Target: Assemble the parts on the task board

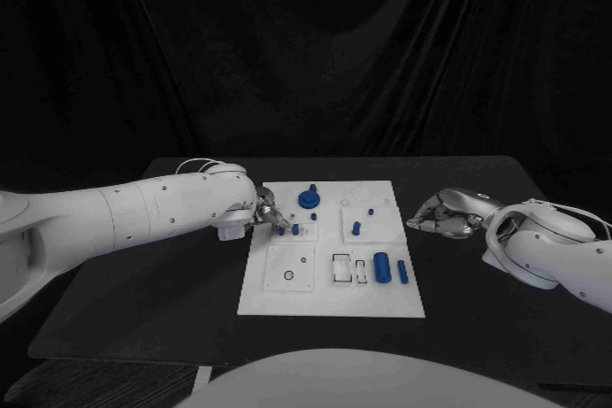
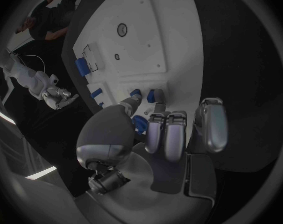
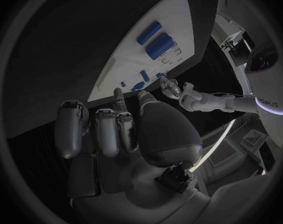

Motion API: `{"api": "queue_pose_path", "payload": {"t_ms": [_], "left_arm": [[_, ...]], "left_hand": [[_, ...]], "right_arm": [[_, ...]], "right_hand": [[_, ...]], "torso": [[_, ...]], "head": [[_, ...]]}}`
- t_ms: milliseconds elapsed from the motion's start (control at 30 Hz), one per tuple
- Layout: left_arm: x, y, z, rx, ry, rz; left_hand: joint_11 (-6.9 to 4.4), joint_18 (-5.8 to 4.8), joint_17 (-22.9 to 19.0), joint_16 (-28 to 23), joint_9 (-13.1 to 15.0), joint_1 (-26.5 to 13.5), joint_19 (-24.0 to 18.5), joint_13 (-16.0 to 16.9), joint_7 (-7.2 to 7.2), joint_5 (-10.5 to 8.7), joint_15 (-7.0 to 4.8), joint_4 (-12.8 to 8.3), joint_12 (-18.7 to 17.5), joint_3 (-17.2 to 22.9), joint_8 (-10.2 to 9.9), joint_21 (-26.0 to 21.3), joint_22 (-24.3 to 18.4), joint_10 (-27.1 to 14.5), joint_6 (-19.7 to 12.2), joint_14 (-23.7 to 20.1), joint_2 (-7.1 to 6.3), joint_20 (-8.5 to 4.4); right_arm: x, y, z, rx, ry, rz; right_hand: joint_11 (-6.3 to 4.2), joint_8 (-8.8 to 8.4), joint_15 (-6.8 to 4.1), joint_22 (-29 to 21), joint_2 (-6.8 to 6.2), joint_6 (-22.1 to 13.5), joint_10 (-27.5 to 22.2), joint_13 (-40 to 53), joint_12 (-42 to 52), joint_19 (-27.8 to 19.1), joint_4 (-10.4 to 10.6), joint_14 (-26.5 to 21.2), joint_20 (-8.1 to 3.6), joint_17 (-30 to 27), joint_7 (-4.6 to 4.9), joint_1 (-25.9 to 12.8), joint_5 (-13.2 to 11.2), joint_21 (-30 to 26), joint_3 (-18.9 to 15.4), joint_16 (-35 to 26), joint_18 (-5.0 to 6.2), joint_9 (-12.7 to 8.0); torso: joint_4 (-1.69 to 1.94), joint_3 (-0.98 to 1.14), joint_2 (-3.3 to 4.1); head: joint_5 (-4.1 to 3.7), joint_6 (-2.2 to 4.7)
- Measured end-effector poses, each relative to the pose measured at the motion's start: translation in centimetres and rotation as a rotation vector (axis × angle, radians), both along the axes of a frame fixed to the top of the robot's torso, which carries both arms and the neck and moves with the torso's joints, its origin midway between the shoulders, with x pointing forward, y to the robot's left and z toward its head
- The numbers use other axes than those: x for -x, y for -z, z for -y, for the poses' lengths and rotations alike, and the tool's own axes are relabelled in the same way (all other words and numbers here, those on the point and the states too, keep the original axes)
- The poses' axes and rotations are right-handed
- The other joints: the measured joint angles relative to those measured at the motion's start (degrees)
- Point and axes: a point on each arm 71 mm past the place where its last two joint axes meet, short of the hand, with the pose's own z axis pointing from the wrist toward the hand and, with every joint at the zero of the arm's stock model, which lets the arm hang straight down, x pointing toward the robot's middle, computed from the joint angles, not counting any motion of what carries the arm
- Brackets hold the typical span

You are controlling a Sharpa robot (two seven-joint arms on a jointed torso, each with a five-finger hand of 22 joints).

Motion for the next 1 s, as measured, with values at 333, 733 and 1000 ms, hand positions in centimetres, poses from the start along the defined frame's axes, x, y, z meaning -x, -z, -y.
{"api": "queue_pose_path", "payload": {"t_ms": [333,733,1000], "left_arm": [[0.04,0.04,-0.08,0.006,-0.001,0.004],[0.03,0.10,-0.13,0.015,-0.002,0.013],[-0.05,0.16,-0.10,0.024,-0.003,0.021]], "left_hand": [[0.00,0.00,0.0,0.0,0.0,2.0,0.0,0.0,0.00,4.46,0.00,0.6,0.0,-1.4,0.0,0.0,0.0,0.0,0.0,0.0,1.63,0.00],[0.00,0.00,0.0,0.0,0.2,3.7,0.0,0.0,0.17,7.11,0.00,0.6,0.0,-1.4,0.1,0.0,0.0,0.0,0.2,0.0,2.35,0.00],[-0.01,-0.01,0.0,0.0,0.4,5.2,0.0,0.0,-0.02,11.52,0.00,0.0,0.0,-1.3,0.0,0.0,0.0,0.0,-0.2,0.0,2.27,0.00]], "right_arm": [[-0.04,0.07,-0.07,0.001,-0.001,-0.002],[-0.04,0.12,-0.07,0.003,-0.002,-0.005],[-0.04,0.13,-0.05,0.003,-0.001,-0.006]], "right_hand": [[0.00,0.00,0.00,0.0,0.00,0.0,0.0,0.0,0.0,0.0,0.0,0.0,0.00,0.0,0.00,0.0,0.0,0.0,0.0,0.0,0.00,0.0],[0.00,0.00,0.00,0.0,-0.22,0.0,0.0,0.0,0.0,0.0,0.0,0.0,0.00,0.0,0.00,0.2,0.0,0.0,0.0,0.0,0.00,0.0],[0.00,0.00,0.00,0.0,-0.22,0.0,0.0,0.0,0.0,0.0,0.0,0.0,0.00,0.0,0.00,0.2,0.0,0.0,0.0,0.0,0.00,0.0]], "torso": [[0.00,-0.01,-0.01],[0.00,-0.01,0.02],[0.00,0.02,-0.01]], "head": [[0.21,0.00],[0.11,0.00],[0.08,0.00]]}}
